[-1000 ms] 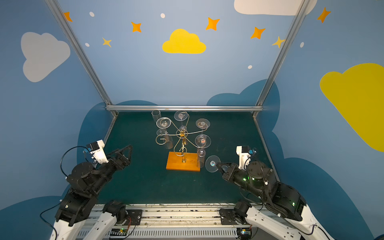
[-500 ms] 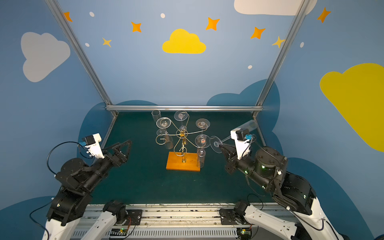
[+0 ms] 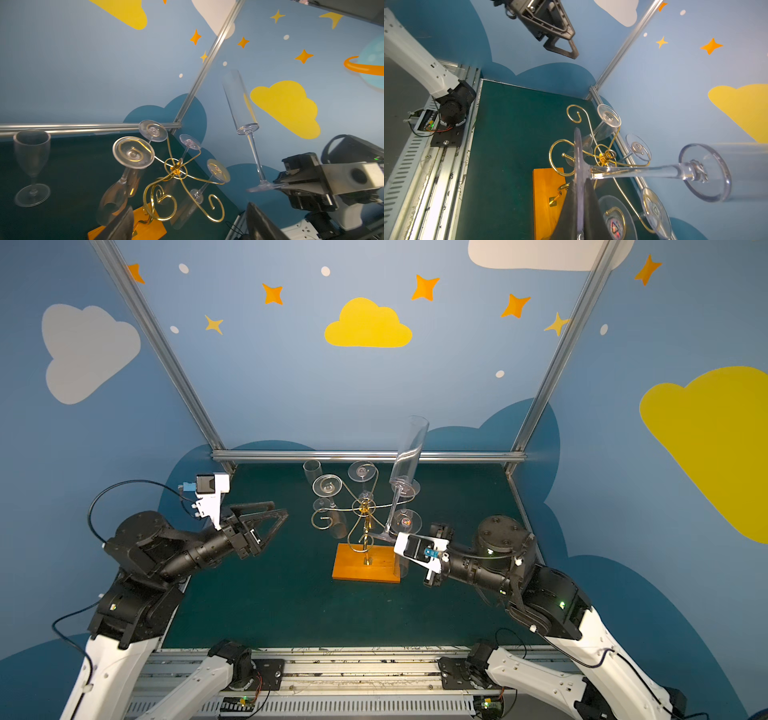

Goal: Take the wine glass off the wine glass rack
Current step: 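Raise the flute glass upright with the right gripper while the left gripper reaches toward it, then close the left gripper on the glass stem while the right gripper holds it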

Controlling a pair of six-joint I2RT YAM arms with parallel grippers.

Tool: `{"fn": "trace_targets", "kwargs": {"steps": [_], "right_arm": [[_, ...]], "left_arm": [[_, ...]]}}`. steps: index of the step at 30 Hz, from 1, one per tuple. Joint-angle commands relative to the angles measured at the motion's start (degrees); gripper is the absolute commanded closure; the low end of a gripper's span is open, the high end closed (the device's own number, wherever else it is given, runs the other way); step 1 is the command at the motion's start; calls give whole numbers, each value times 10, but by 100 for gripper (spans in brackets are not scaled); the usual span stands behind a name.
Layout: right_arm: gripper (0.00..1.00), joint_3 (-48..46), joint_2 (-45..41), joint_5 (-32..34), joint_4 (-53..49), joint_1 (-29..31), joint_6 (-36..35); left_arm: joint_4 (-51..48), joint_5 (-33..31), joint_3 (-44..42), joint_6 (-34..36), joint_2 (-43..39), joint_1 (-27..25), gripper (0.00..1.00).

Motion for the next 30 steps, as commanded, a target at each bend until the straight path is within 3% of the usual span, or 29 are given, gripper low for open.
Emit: {"fn": "trace_targets", "kwargs": {"steps": [1, 4, 10, 21, 30], "right_arm": [[100, -6, -1, -58, 76, 4, -107], [100, -16, 3, -85, 94, 6, -161], [100, -26, 23, -103, 147, 17, -202], [100, -46, 45, -70, 189, 71, -261], [100, -64, 48, -44, 211, 93, -287]], "left_arm": [[33, 80, 19, 7, 16, -16, 19], [54, 91, 30, 6, 32, -49, 19], [60, 103, 59, 4, 84, -122, 22], [118, 108, 81, 20, 153, -217, 33], [158, 107, 60, -3, 166, -243, 67]]}}
